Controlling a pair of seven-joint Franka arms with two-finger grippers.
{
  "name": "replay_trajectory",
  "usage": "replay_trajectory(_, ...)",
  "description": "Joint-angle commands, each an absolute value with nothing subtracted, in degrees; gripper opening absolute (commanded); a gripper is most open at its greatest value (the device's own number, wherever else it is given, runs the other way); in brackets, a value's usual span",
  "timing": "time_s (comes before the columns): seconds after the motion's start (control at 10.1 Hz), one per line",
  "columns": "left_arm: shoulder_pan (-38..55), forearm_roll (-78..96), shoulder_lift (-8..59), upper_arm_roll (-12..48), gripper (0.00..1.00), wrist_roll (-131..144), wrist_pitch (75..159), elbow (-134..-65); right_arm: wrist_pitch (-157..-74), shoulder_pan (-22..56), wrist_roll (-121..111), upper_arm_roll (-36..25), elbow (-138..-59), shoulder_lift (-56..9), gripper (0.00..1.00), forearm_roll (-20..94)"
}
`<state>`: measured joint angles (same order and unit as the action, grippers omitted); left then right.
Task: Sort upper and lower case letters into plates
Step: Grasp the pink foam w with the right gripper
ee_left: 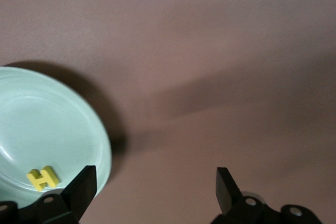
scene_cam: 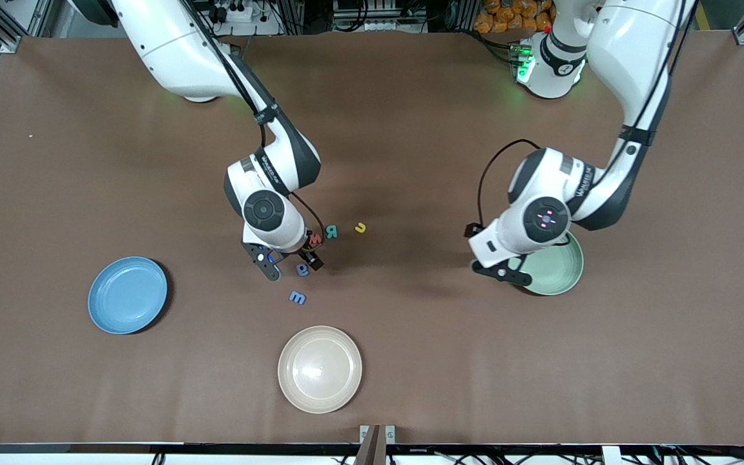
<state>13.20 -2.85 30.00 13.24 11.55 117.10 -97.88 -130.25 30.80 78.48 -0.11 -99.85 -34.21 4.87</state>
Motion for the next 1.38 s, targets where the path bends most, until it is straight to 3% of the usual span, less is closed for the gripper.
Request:
replay_trajectory(0.0,12.57,-0.7,31.46,12.74,1.0,11.69,116.89,-95.01,-140.74,31.11,83.29,0.09,-111.32,-28.39,1.0,5.98)
replay_trajectory(0.3,12.66,-0.7,31.81,12.74,1.0,11.69,116.81,-94.92,-150.1,33.56,86.91,0.0,-116.71,-29.18,1.0,5.89)
replay_trajectory(1.29,14.5,-1.32,33.4,12.66,1.0,11.95,116.81,-94.13,-149.94,34.81,88.86,-0.09,-111.98,-35.24,1.0,5.36)
